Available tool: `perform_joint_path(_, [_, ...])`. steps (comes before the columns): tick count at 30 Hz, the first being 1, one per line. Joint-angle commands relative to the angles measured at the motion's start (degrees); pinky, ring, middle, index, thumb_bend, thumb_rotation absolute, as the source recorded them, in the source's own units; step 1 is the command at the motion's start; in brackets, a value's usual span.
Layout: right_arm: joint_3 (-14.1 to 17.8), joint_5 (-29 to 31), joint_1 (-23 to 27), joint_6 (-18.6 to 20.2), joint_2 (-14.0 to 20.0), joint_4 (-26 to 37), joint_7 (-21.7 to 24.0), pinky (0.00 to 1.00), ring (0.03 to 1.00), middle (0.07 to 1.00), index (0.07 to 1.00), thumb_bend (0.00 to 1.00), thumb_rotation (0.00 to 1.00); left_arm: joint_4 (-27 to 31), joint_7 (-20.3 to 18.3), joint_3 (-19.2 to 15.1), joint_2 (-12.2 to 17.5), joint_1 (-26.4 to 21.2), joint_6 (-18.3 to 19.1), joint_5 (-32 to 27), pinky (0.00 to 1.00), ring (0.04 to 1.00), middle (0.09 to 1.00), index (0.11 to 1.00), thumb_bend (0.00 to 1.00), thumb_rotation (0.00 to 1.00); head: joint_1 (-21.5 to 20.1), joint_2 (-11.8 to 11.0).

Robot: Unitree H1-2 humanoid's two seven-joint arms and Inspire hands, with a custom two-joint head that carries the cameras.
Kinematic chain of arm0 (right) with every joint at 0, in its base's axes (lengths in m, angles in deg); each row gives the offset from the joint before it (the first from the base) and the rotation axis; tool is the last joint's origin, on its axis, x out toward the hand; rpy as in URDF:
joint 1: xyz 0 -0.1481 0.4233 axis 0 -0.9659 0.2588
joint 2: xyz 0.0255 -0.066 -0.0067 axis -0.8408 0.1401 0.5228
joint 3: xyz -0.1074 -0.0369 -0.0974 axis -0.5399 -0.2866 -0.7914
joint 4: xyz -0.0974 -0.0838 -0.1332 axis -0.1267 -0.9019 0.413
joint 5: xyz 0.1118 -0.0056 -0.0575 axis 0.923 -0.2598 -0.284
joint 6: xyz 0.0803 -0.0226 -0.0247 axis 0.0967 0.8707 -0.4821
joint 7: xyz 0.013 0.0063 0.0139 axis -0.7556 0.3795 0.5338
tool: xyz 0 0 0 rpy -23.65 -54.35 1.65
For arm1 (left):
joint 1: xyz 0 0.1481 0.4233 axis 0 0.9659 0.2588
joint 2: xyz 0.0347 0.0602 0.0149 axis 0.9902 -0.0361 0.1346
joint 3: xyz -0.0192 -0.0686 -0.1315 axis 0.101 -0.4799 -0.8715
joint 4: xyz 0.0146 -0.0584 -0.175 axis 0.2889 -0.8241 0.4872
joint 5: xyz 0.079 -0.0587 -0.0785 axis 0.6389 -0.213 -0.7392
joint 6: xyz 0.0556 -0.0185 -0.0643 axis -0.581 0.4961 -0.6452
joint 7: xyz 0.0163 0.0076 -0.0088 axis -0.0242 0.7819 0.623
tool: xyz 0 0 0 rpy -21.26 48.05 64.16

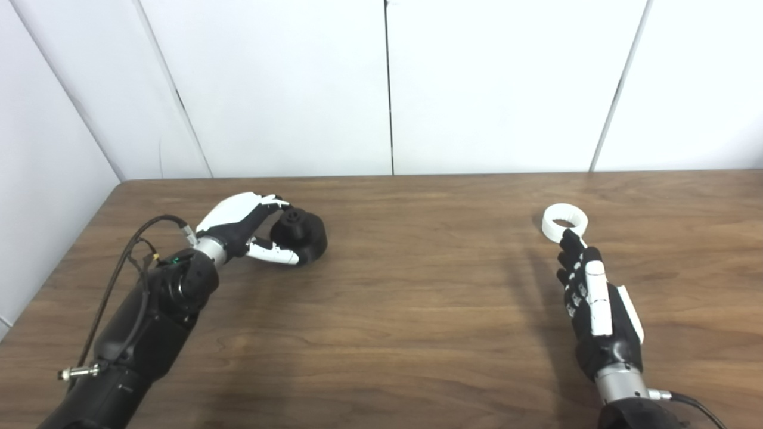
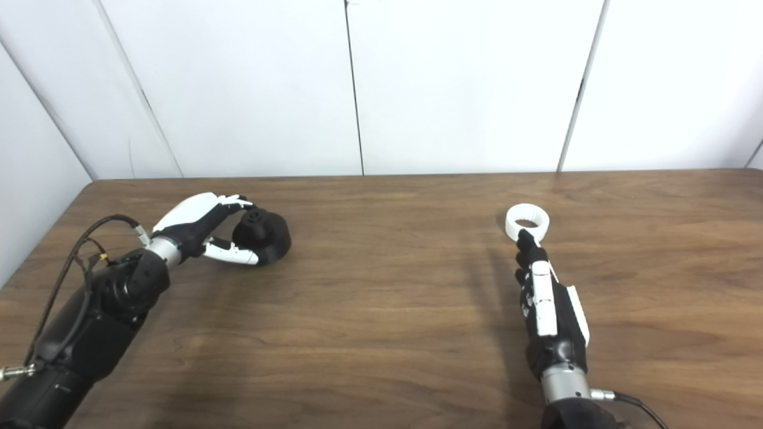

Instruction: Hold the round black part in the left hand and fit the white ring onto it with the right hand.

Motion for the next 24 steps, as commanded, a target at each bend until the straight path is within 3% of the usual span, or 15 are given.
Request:
perform_joint_path(1, [-0.22, -0.2, 1.28, -1.26, 0.16, 2.29, 0.5, 1.0, 0.989, 0.963, 0.938, 0.51, 1.0, 0.28, 0.22, -0.09, 0.54, -2.38, -0.15, 0.51, 1.0, 1.0, 0.979, 0.837, 1.0, 0.46, 0.08, 0.0])
perform_joint_path(24, [-0.02, 0.26, 1.74, -0.11, 0.4, 2.78, 0.33, 1.0, 0.991, 0.956, 0.925, 0.52, 1.0, 1.05, 0.89, -0.82, 0.47, -2.01, -0.39, -0.17, 1.0, 1.0, 0.963, 0.749, 0.99, 0.41, 0.3, -0.1])
